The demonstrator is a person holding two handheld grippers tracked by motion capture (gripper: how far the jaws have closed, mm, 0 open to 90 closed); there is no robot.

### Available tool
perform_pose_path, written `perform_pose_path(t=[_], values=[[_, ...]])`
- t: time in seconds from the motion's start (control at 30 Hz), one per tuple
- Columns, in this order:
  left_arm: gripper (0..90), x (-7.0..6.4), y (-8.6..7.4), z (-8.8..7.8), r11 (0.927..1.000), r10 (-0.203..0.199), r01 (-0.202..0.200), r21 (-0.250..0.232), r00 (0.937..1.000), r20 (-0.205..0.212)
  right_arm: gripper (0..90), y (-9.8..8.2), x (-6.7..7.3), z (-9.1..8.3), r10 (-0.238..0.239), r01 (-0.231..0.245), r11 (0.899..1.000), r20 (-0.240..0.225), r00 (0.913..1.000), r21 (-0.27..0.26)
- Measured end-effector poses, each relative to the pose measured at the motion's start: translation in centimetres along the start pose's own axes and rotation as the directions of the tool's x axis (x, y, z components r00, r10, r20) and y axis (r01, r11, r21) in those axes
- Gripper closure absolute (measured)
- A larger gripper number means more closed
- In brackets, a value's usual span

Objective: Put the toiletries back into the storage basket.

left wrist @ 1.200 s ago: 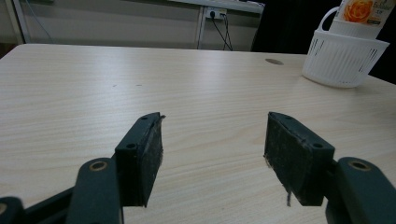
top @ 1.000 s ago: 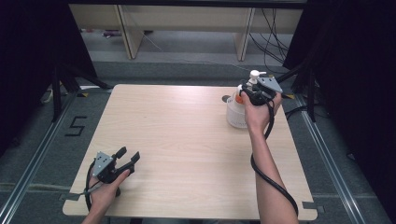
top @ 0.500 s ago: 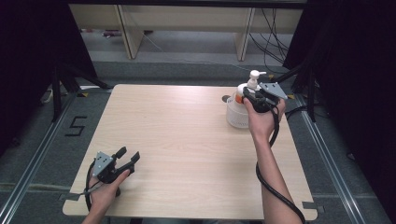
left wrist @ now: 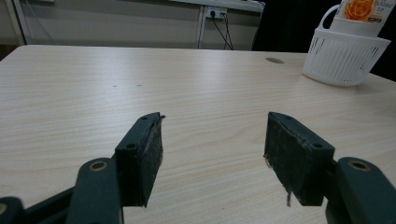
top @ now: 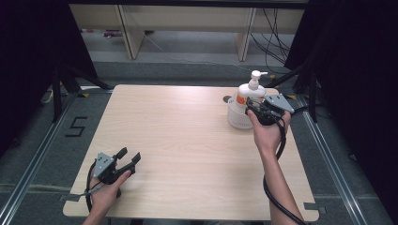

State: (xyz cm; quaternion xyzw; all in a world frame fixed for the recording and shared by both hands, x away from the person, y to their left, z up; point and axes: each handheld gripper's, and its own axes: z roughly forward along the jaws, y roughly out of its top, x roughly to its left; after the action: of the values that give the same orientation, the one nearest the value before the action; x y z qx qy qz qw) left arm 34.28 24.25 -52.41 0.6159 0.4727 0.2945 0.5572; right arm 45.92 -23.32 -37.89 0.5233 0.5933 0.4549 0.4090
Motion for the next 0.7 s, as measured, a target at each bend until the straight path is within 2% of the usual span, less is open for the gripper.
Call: perform_pose_path(t=[0.07, 0.1, 0.13, 0.2, 0.23, 0.33, 0.37, 0.4, 0.43, 0.53, 0.6, 0.67, 0.7], values=[[36.2, 0.0, 0.0, 0.0, 1.0, -0.001, 0.001, 0.0, 1.0, -0.001, 31.7, -0.2, 0.0, -0.5, 0.003, -0.003, 1.0, 0.002, 1.0, 0.011], [36.2, 0.0, 0.0, 0.0, 1.0, -0.001, 0.001, -0.001, 1.0, -0.001, 31.7, -0.3, -0.1, -0.6, -0.013, 0.013, 1.0, -0.006, 0.9999, -0.002], [36.2, 0.0, 0.0, 0.0, 1.0, -0.001, 0.001, -0.001, 1.0, -0.002, 31.7, -0.4, 0.0, -0.8, 0.01, -0.01, 1.0, -0.015, 0.9998, 0.01], [36.3, 0.0, 0.0, 0.0, 1.0, 0.0, 0.0, 0.0, 1.0, -0.002, 31.7, -0.6, -0.1, -1.1, -0.016, 0.016, 1.0, -0.012, 0.9998, -0.002], [36.2, 0.0, 0.0, 0.0, 1.0, 0.0, 0.0, 0.0, 1.0, -0.002, 31.7, -0.8, -0.1, -1.4, -0.016, 0.016, 1.0, -0.013, 0.9998, 0.009], [36.2, 0.0, 0.0, 0.0, 1.0, -0.001, 0.001, -0.001, 1.0, -0.001, 31.6, -1.2, -0.2, -1.9, -0.008, 0.008, 1.0, -0.028, 0.9996, 0.011], [36.2, 0.0, 0.0, 0.0, 1.0, -0.002, 0.002, -0.001, 1.0, -0.001, 31.6, -1.4, -0.1, -2.1, 0.017, -0.017, 1.0, -0.029, 0.9994, 0.015], [36.2, 0.0, 0.0, 0.0, 1.0, -0.002, 0.002, -0.001, 1.0, -0.001, 31.6, -1.5, -0.2, -2.2, -0.003, 0.003, 1.0, -0.038, 0.9993, 0.014], [36.2, 0.0, 0.0, 0.0, 1.0, -0.002, 0.002, -0.001, 1.0, -0.001, 31.6, -1.7, -0.2, -2.4, 0.0, 0.001, 1.0, -0.033, 0.9995, 0.025], [36.2, 0.0, 0.0, 0.0, 1.0, -0.002, 0.002, -0.001, 1.0, -0.003, 31.6, -2.2, -0.3, -2.9, 0.016, -0.015, 1.0, -0.054, 0.9984, 0.025], [36.2, 0.0, 0.0, 0.0, 1.0, -0.001, 0.001, 0.0, 1.0, -0.003, 31.6, -2.4, -0.3, -3.2, 0.0, 0.002, 1.0, -0.05, 0.9988, 0.029], [36.2, 0.0, 0.0, 0.0, 1.0, -0.002, 0.002, -0.001, 1.0, -0.004, 31.6, -2.6, -0.3, -3.7, 0.018, -0.016, 0.999, -0.062, 0.9979, 0.029], [36.2, 0.0, 0.0, 0.0, 1.0, -0.002, 0.002, -0.001, 1.0, -0.005, 31.6, -2.7, -0.4, -3.8, -0.007, 0.008, 1.0, -0.062, 0.9981, 0.027]])
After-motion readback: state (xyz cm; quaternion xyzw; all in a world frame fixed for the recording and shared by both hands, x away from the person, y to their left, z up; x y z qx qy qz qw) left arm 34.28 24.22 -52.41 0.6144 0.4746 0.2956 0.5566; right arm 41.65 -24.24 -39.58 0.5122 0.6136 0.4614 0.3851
